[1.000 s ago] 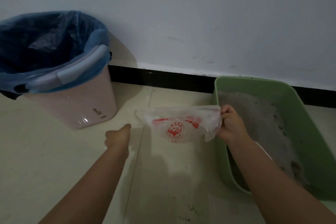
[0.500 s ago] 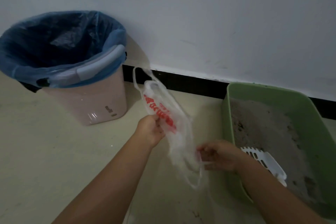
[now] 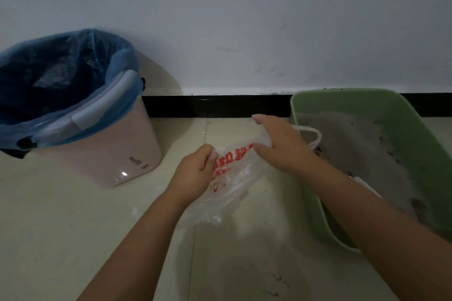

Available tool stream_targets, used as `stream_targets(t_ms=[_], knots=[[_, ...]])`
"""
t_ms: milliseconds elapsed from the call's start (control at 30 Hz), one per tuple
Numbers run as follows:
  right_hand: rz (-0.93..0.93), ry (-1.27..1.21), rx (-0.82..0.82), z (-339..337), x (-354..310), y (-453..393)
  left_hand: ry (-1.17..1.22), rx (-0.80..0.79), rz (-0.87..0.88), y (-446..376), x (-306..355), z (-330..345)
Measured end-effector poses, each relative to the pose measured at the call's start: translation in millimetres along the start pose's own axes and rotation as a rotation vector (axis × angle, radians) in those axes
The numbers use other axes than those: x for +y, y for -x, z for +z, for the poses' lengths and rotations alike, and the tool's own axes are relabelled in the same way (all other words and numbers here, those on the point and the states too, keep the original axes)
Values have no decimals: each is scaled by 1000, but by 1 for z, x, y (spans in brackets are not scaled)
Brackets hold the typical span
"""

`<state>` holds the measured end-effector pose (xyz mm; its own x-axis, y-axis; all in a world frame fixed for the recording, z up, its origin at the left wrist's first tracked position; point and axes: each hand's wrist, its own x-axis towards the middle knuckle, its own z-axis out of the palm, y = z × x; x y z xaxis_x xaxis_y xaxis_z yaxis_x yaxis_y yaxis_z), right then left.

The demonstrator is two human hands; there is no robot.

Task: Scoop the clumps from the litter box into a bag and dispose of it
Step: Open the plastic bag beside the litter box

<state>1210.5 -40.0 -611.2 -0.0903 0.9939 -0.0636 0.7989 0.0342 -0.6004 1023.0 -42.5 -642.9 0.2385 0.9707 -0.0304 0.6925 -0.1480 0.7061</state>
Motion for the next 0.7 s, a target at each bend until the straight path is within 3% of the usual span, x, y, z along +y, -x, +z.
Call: stream_targets(t_ms=[100, 200, 267, 333, 400, 467, 533, 633, 700], knots=[[28, 201, -199, 8, 14, 2, 165, -29, 18, 2, 13, -6], [70, 118, -177, 14, 23, 12, 628, -16, -191, -6, 12, -10], [57, 119, -169, 19, 27, 18, 981, -107, -319, -8, 10, -15], [66, 103, -135, 19, 32, 20, 1266, -233, -310, -9, 4, -24], [108, 25, -91, 14, 39, 19, 1101, -407, -285, -9, -2, -32], [131, -121, -49, 8, 47, 14, 567, -515, -231, -9, -3, -28], [162, -292, -24, 4, 49, 12, 266, -348, -184, -11, 2, -21], [218, -495, 26, 2, 50, 10, 238, -125, -253, -15, -2, -10], [214, -476, -62, 2, 48, 10, 273, -53, -360, -20, -7, -4]])
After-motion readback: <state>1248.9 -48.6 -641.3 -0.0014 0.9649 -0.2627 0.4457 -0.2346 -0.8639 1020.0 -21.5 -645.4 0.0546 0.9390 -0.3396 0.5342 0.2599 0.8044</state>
